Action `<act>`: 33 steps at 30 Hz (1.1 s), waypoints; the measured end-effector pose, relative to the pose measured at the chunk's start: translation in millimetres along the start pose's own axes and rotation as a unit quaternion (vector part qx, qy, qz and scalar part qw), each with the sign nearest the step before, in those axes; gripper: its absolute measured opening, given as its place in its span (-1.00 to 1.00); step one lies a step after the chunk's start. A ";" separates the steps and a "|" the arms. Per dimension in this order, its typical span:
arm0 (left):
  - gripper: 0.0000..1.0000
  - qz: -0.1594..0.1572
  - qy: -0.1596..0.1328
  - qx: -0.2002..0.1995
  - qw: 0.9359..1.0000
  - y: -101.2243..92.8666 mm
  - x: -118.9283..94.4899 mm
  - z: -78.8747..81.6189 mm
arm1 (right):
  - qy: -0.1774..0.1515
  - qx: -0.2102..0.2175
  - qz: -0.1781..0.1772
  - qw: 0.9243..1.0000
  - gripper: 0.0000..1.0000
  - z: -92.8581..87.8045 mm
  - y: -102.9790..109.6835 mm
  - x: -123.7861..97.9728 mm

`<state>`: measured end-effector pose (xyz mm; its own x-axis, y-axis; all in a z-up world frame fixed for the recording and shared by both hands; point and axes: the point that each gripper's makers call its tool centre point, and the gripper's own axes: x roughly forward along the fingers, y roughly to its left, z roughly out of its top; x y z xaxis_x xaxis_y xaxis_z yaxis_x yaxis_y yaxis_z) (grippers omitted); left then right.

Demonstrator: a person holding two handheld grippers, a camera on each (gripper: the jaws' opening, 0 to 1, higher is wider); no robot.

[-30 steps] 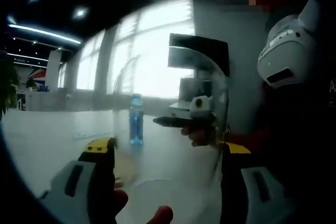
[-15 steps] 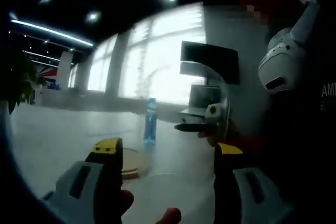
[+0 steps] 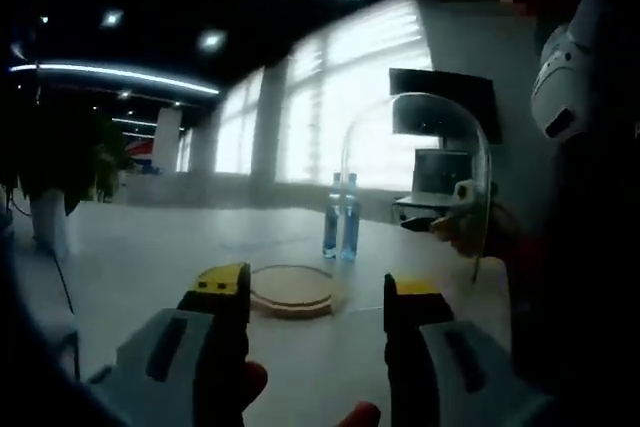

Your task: Open the cover put in the Mizone put the cover back on

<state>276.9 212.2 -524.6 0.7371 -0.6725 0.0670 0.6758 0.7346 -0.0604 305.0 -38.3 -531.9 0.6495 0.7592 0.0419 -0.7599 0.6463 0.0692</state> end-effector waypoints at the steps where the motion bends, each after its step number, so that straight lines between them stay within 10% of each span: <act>1: -0.08 0.003 0.004 0.001 1.000 2.0 0.5 -2.9 | -0.002 0.002 -0.005 1.000 -0.17 0.8 -2.2 -0.3; 15: -0.11 0.037 0.008 -0.014 0.999 30.8 17.4 -20.5 | 0.013 -0.017 -0.086 0.996 -0.42 -10.7 -31.2 -7.4; 33: -0.38 -0.006 0.030 -0.013 0.999 48.2 56.4 -44.6 | 0.010 -0.025 -0.146 0.989 -0.55 -15.6 -52.0 -15.2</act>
<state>351.5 205.7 -568.2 0.7277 -0.6859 0.0072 0.6838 0.7245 -0.0868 334.3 -82.2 -551.6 0.8412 0.5407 0.0076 -0.5407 0.8408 0.0260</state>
